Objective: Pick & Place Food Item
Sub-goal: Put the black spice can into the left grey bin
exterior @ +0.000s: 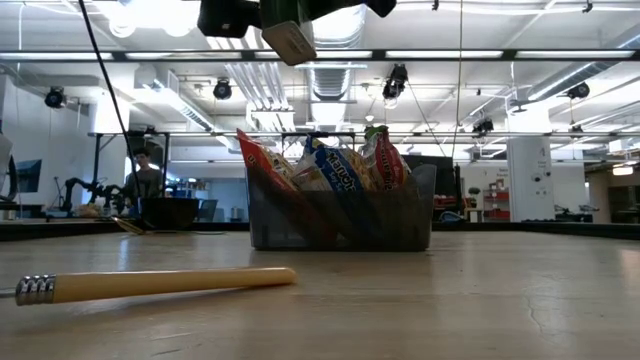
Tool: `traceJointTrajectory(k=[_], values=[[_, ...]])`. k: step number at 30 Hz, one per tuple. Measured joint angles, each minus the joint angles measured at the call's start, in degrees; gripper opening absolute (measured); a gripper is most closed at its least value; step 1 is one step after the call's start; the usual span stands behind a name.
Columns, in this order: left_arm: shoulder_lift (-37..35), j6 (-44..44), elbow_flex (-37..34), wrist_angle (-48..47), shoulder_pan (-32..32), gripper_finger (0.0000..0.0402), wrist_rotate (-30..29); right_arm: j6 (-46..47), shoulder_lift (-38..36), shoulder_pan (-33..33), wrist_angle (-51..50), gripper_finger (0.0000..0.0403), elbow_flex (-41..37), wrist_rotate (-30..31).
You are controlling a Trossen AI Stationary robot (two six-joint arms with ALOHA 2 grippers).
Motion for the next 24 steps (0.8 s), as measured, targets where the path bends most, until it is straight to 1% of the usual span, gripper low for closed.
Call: traceJointTrajectory(k=[2,9,12,16,21,24], values=[[0.00,0.37,0.07,0.13,0.21,0.0313,0.00,-0.07,0.00,-0.01,0.05,0.0247,0.33,0.15],[-0.02,1.41,0.14,0.21,0.38,0.0211,-0.27,-0.41,0.09,-0.04,1.18,0.0247,0.51,-0.21],[-0.04,2.33,0.11,0.20,0.40,0.0180,-0.49,-0.45,0.09,-0.06,1.32,0.0247,0.53,-0.68],[-0.04,3.44,0.11,0.45,0.40,0.0163,0.28,-0.93,0.11,-0.02,2.10,0.0247,0.69,-1.12],[0.02,3.35,0.07,0.39,0.42,0.0161,1.90,-1.32,0.11,0.01,2.43,0.0247,0.72,-1.09],[0.11,3.13,0.05,0.39,0.49,0.0161,3.96,-1.32,0.11,0.03,2.42,0.0247,0.72,-1.09]])
